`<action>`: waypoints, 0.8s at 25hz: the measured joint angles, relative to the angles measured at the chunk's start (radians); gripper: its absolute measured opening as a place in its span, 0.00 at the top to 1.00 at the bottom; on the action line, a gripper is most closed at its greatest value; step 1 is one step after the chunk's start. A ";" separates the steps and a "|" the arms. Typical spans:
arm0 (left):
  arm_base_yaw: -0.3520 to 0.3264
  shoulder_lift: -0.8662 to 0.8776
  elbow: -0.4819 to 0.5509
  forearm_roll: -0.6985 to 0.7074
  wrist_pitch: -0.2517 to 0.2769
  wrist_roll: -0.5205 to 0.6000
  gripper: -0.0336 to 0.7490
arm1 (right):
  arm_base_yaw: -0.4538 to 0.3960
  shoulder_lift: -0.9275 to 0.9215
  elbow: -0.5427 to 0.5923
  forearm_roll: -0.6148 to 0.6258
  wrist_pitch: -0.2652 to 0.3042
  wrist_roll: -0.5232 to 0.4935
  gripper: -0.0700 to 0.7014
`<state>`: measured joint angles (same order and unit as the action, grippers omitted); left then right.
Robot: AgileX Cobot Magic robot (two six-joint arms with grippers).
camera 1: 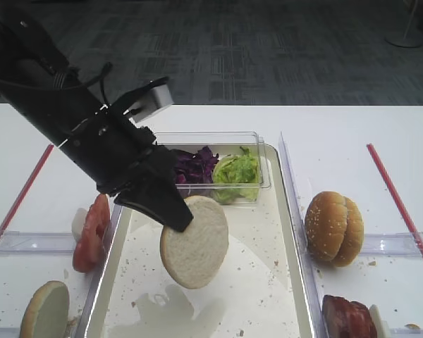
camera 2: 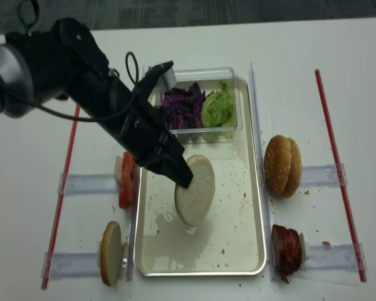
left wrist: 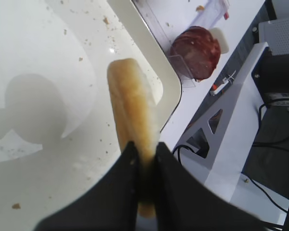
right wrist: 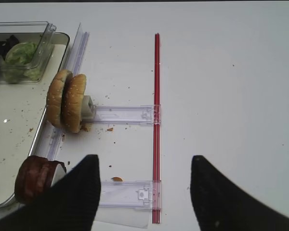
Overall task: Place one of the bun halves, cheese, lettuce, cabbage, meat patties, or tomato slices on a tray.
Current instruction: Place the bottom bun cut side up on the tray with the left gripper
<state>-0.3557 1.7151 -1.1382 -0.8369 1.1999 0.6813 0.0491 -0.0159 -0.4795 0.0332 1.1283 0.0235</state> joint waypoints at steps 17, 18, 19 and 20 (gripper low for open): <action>0.020 0.190 -0.002 -0.076 -0.015 0.069 0.91 | 0.000 0.000 0.000 0.000 0.000 -0.002 0.33; 0.020 0.198 -0.002 -0.080 -0.017 0.077 0.91 | 0.000 0.000 0.000 0.000 0.000 -0.002 0.33; 0.020 0.207 -0.002 -0.083 -0.017 0.081 0.91 | 0.000 0.000 0.000 0.000 0.000 -0.002 0.33; 0.020 0.213 -0.002 -0.085 -0.017 0.086 0.91 | 0.000 0.000 0.000 0.000 0.000 -0.002 0.33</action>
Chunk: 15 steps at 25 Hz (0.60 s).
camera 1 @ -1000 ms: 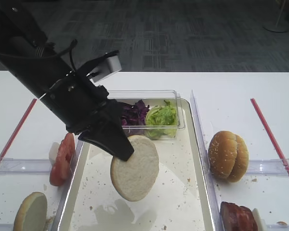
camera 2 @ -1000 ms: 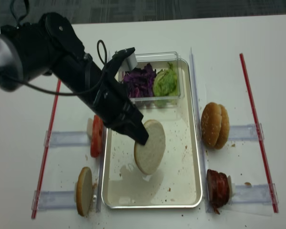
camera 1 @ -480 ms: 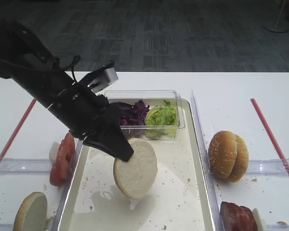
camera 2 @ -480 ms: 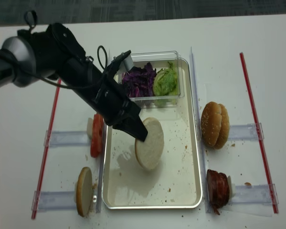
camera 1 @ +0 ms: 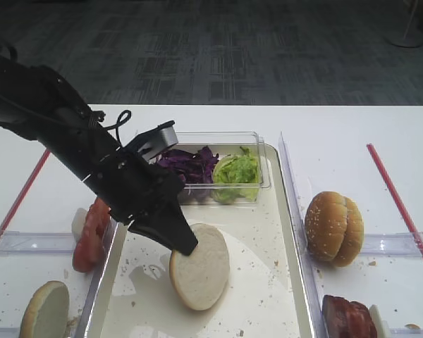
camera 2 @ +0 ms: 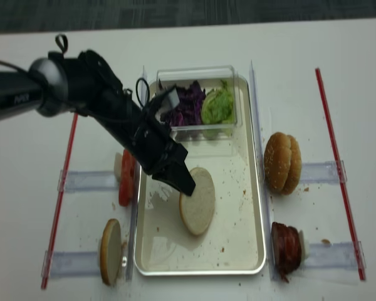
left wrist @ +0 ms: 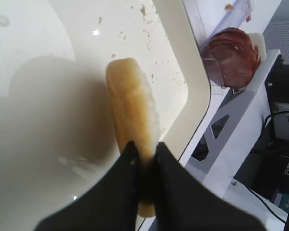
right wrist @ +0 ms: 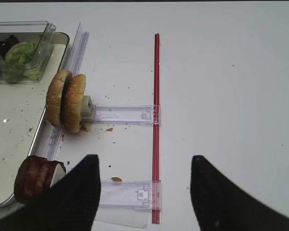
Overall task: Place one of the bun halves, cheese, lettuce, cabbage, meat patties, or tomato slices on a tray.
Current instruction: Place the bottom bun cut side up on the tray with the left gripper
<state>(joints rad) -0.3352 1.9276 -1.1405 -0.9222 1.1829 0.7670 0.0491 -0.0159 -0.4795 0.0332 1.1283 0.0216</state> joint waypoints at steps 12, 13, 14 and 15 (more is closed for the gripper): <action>0.028 0.035 0.000 -0.009 -0.005 0.039 0.91 | 0.000 0.000 0.000 0.000 0.000 0.000 0.33; 0.028 0.035 0.000 -0.009 -0.007 0.041 0.91 | 0.000 0.000 0.000 0.000 0.000 0.000 0.33; 0.028 0.035 0.000 -0.009 -0.007 0.043 0.91 | 0.000 0.000 0.000 0.000 0.000 0.000 0.33; 0.028 0.035 0.000 -0.009 -0.007 0.044 0.91 | 0.000 0.000 0.000 0.000 0.000 0.000 0.33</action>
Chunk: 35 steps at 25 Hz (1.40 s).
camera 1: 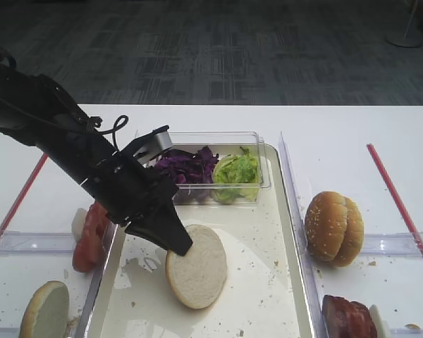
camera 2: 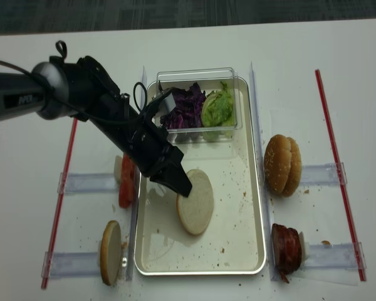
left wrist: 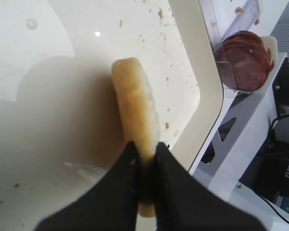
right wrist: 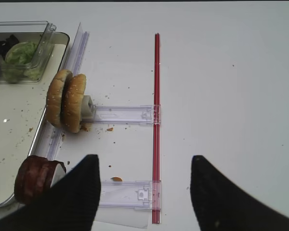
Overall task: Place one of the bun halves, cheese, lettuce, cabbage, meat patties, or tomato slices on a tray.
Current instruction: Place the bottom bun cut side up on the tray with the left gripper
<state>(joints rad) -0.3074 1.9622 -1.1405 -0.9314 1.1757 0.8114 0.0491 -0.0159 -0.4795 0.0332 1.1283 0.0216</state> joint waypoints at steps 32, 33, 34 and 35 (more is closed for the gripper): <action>0.000 0.000 0.000 0.020 -0.105 0.020 0.91 | 0.000 0.000 0.000 0.000 0.000 0.000 0.33; 0.000 0.000 0.000 0.020 -0.107 0.020 0.91 | 0.000 0.000 0.000 0.000 0.000 0.000 0.33; 0.000 0.000 0.000 0.020 -0.107 0.020 0.91 | 0.000 0.000 0.000 0.000 0.000 0.000 0.33; 0.000 0.000 0.000 0.020 -0.109 0.020 0.91 | 0.000 0.000 0.000 0.000 0.000 0.000 0.33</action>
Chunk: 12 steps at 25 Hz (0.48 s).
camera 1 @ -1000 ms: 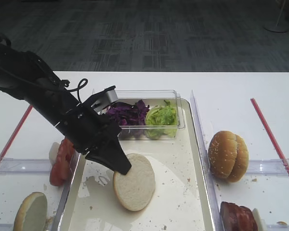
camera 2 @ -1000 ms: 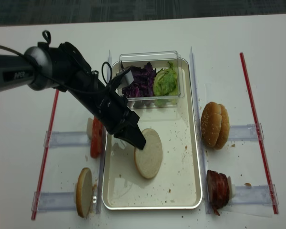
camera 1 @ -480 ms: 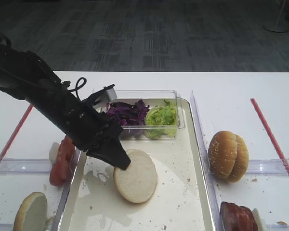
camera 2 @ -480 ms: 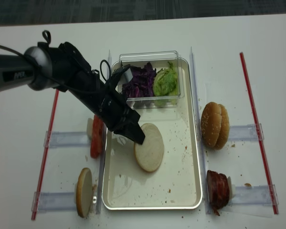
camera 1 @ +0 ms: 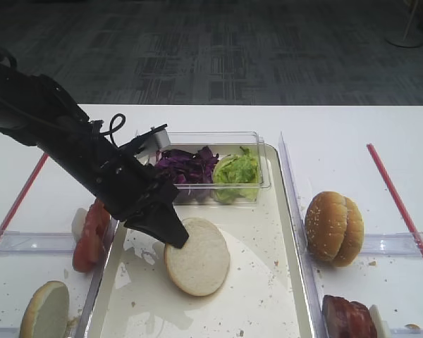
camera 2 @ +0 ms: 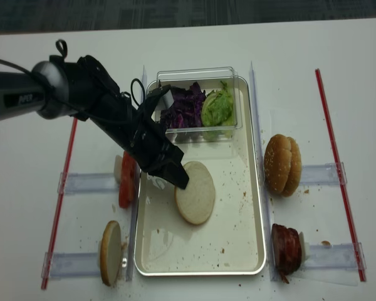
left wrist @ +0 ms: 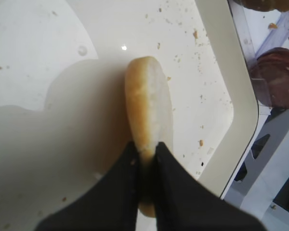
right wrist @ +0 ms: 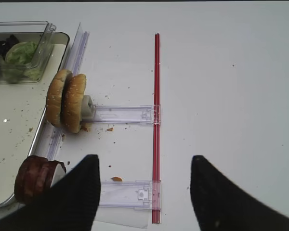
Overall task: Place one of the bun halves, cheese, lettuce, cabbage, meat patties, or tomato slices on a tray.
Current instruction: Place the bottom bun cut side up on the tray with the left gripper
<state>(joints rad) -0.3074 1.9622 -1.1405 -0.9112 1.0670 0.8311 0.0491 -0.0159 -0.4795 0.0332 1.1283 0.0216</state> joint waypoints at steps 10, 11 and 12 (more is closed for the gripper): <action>0.000 0.000 0.000 0.004 -0.008 0.000 0.88 | 0.000 0.000 0.000 0.000 0.000 0.000 0.33; 0.000 0.000 0.000 0.005 -0.008 0.000 0.86 | 0.000 0.000 0.000 0.000 0.000 0.000 0.33; 0.000 0.000 0.000 0.005 -0.008 0.000 0.84 | 0.000 0.000 0.000 0.000 0.000 0.000 0.33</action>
<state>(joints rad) -0.3074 1.9622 -1.1405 -0.9062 1.0594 0.8311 0.0491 -0.0159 -0.4795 0.0332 1.1283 0.0216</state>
